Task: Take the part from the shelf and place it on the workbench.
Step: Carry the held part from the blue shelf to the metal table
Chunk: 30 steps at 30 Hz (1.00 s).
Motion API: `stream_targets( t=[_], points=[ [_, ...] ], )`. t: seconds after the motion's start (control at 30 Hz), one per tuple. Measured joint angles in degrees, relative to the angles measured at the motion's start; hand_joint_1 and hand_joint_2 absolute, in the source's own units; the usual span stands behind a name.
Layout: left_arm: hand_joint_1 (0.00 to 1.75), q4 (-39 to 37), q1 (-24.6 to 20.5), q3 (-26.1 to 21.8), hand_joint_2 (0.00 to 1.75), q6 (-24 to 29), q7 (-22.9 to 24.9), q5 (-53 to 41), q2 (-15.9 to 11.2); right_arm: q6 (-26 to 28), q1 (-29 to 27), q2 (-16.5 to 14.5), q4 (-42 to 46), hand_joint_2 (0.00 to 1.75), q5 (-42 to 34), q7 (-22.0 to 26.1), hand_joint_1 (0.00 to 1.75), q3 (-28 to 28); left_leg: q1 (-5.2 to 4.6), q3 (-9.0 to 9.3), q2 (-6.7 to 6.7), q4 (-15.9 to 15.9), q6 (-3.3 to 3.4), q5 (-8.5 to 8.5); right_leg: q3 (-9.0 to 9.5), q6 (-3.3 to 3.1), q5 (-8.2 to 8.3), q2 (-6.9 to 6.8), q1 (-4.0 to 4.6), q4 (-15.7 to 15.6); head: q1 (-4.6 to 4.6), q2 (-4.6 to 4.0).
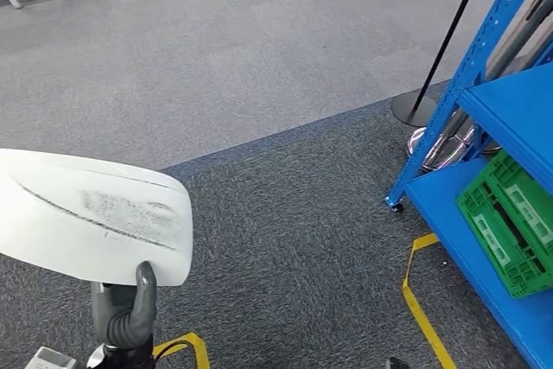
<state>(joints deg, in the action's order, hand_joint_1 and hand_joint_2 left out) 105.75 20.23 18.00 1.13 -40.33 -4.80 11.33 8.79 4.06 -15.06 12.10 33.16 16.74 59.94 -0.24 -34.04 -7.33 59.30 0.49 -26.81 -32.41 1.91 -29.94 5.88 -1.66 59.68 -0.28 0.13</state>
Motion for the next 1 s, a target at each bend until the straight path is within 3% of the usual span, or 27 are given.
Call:
stream_targets(
  t=[0.03,0.07,0.13,0.2,0.27,0.3,0.37,0.4,0.47,0.5,0.57,0.63,0.7,0.77,0.8,0.87,0.9,0.93,1.0],
  points=[
    [1.75,-0.4,-0.1,-0.2,1.75,-1.2,0.0,0.0,0.1,0.5,0.0,-0.2,0.0,0.0,0.0,0.2,0.0,0.0,0.16,-0.17,-0.75,0.0,-0.3,0.14,0.19,-0.32,0.08,-0.78,0.06,0.0,-0.03,0.0],
    [1.75,-0.7,-0.2,-0.5,1.75,-1.9,0.0,0.0,0.2,0.8,0.0,-0.4,0.0,0.0,-0.1,0.4,0.0,0.1,0.17,-0.32,-0.55,0.2,-0.57,0.05,0.35,-0.64,0.16,-1.57,0.09,-0.2,-0.02,0.0],
    [1.75,-1.3,-0.7,-1.0,1.75,-2.6,0.0,-0.2,0.4,-0.1,0.0,-0.6,0.0,0.0,-0.2,0.7,0.0,0.1,0.05,-1.54,2.11,2.8,-1.07,-1.54,0.73,-1.27,0.22,-3.37,0.09,-0.5,-0.42,0.0],
    [1.75,-1.7,-1.7,-1.2,1.75,-2.8,0.0,-0.8,0.5,-1.8,-0.1,-0.4,0.0,0.0,-0.3,0.2,0.0,0.1,0.1,-4.58,5.5,9.4,-1.51,-4.8,0.96,-1.75,0.01,-5.36,0.36,-0.6,-0.79,0.0],
    [1.75,-2.0,-2.7,-1.1,1.75,-2.4,0.0,-1.3,0.6,-2.7,-0.2,0.2,0.0,0.0,-0.4,-1.4,0.0,0.3,0.31,-7.22,6.56,15.0,-1.72,-6.61,1.11,-1.97,-0.25,-7.48,0.54,-0.6,-0.8,0.0],
    [1.75,-2.2,-3.1,-1.1,1.75,-2.1,0.0,-1.3,0.7,-2.8,-0.2,0.5,0.0,0.0,-0.4,-2.1,0.0,0.4,0.37,-7.29,6.8,15.3,-1.71,-6.05,1.21,-1.99,-0.37,-8.43,0.57,-0.6,-0.79,0.0],
    [1.75,-2.5,-4.0,-1.1,1.75,-1.5,0.0,-0.9,0.8,-3.1,-0.2,1.0,0.1,0.0,-0.2,-2.8,0.0,0.5,0.35,-4.34,7.94,9.6,-1.39,-2.38,1.59,-1.9,-0.63,-9.92,0.6,-0.6,-0.81,0.0],
    [1.75,-2.5,-4.4,-1.1,1.75,-1.0,0.0,-0.6,0.8,-3.5,-0.1,1.2,0.1,0.0,0.0,-2.6,0.0,0.5,0.05,-2.44,9.39,5.9,-1.09,-0.95,1.79,-1.76,-0.8,-10.52,0.71,-0.6,-0.79,0.0],
    [1.75,-2.5,-5.4,-1.1,1.75,0.7,0.0,-0.1,0.9,-4.6,0.0,1.6,0.1,0.0,1.0,-1.6,0.0,0.5,-0.61,-0.1,11.68,0.9,-0.39,0.13,2.05,-1.29,-1.09,-11.63,0.95,-0.6,-0.79,0.0],
    [1.75,-2.3,-5.6,-1.2,1.75,1.7,0.0,0.2,0.9,-5.2,0.1,1.8,0.1,0.0,1.6,-0.9,0.0,0.5,-0.9,0.04,11.95,0.4,-0.13,-0.22,2.16,-1.0,-1.19,-12.21,1.05,-0.7,-0.78,0.0],
    [1.75,-1.5,-5.7,-1.6,1.75,3.2,0.0,0.8,1.0,-6.3,0.5,2.3,0.1,0.0,2.8,0.3,0.0,0.2,-0.79,0.1,10.69,-0.2,0.38,-0.09,2.49,-0.39,-1.51,-13.16,0.99,-0.9,-0.73,0.01],
    [1.75,-0.5,-5.4,-2.1,1.75,3.4,-0.1,1.4,1.0,-6.9,1.0,2.8,0.1,0.0,3.6,1.3,0.0,-0.1,-0.37,0.5,9.25,-0.9,0.95,0.2,1.75,0.08,-3.04,-11.0,0.84,1.1,-0.55,0.01],
    [1.75,0.2,-5.2,-2.8,1.75,3.2,-0.1,1.7,1.1,-7.4,1.1,3.2,0.2,0.0,3.9,2.1,0.0,-0.4,-0.14,0.74,7.84,-1.1,1.38,0.31,-1.44,0.27,-6.0,-7.4,0.74,7.2,-0.14,0.0],
    [1.75,0.4,-4.8,-3.3,1.75,2.9,-0.1,1.7,1.1,-7.5,0.9,3.7,0.2,0.0,4.1,2.5,0.0,-0.5,-0.17,0.78,6.16,-1.1,1.58,0.26,-5.04,0.35,-7.52,-6.15,0.75,13.1,0.09,0.0],
    [1.75,0.5,-4.6,-3.6,1.75,2.8,-0.1,1.6,1.1,-7.4,0.8,3.9,0.2,0.0,4.3,2.6,0.0,-0.6,-0.18,0.84,5.22,-1.1,1.59,0.22,-5.81,0.38,-6.71,-6.01,0.74,13.6,0.12,0.0],
    [1.75,0.6,-4.5,-4.2,1.75,2.6,0.0,1.3,1.3,-7.0,0.7,4.2,0.2,0.0,4.8,3.0,0.0,-0.7,-0.08,0.97,3.36,-0.9,1.42,0.09,-4.65,0.43,-2.45,-5.44,0.63,9.0,0.16,0.0],
    [1.75,0.5,-4.5,-4.5,1.75,2.6,0.0,1.2,1.6,-6.7,0.7,4.2,0.2,0.0,5.2,3.4,0.0,-0.8,-0.05,0.99,2.58,-0.7,1.2,-0.04,-3.38,0.46,-0.62,-4.34,0.5,5.7,0.16,0.0],
    [1.75,0.3,-4.5,-4.7,1.75,2.9,0.1,1.2,1.8,-6.5,0.7,4.2,0.2,0.0,5.5,3.8,0.0,-0.8,-0.02,0.87,1.86,-0.4,0.92,-0.21,-2.02,0.37,0.49,-3.2,0.35,2.7,0.15,0.0],
    [1.75,-0.3,-4.3,-4.7,1.75,3.7,0.1,0.9,1.9,-5.9,0.7,4.1,0.1,0.0,6.1,4.2,0.0,-1.0,0.07,0.53,0.73,-0.1,0.29,-0.29,-0.63,-0.04,0.69,-1.77,0.31,0.2,0.13,0.0]
  ],
)
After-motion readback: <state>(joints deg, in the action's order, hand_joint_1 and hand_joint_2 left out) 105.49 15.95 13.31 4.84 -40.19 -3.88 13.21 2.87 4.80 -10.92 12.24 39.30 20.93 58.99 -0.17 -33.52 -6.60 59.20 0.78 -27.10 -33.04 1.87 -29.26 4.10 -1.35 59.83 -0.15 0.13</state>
